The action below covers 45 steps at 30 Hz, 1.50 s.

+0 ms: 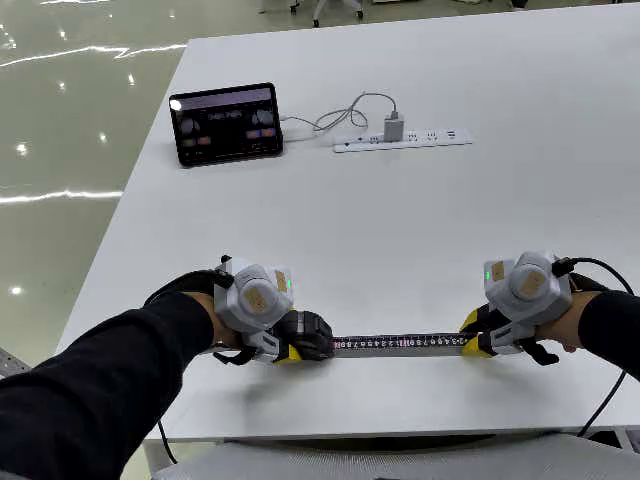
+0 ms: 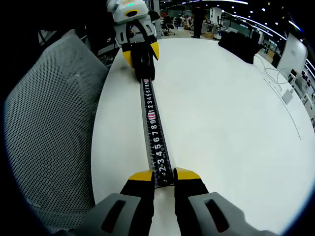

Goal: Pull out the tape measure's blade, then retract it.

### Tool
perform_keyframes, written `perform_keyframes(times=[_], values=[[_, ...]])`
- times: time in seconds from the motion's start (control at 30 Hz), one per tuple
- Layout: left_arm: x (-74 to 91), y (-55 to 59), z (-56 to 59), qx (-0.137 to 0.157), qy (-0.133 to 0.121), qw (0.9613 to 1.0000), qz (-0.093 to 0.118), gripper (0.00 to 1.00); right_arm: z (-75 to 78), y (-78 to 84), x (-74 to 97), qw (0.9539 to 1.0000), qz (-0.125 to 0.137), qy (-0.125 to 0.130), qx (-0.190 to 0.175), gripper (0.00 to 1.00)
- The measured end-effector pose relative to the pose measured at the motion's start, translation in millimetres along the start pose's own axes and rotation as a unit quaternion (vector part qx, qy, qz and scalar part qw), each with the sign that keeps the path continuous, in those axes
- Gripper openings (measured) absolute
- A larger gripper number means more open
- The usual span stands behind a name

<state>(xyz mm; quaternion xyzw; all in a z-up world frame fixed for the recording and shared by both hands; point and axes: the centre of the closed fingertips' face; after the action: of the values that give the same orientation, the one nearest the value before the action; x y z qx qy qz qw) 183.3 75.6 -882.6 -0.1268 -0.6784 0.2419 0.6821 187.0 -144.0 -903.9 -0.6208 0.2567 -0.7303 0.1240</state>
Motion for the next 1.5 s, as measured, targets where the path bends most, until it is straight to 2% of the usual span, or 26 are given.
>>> perform_keyframes(times=[0.6, 1.03, 1.5], values=[[-0.7, 0.0, -1.0, 0.001, 0.0, 1.0, 0.002, 0.32, 6.1, 11.6, 5.6, 1.0, -0.005, 0.005, -0.002, 0.1], [-0.6, 0.3, -1.1, 0.001, -0.001, 1.0, 0.003, 0.32, 3.4, 14.6, 12.8, 0.9999, -0.012, 0.004, -0.007, 0.1], [-0.8, 0.0, -0.5, 0.001, 0.0, 1.0, 0.002, 0.32, 6.8, 23.3, 16.6, 0.9998, -0.017, 0.008, -0.01, 0.1]])
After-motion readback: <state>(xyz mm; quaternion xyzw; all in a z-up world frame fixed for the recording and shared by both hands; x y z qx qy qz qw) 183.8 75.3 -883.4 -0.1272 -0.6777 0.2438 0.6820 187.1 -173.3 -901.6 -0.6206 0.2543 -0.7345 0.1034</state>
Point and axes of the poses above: the centre of the closed fingertips' face, and the gripper's own axes: x roughly backward along the fingers, z roughly to its right, y roughly out of its underside, and after that the axes turned 9 degrees about y, right-handed
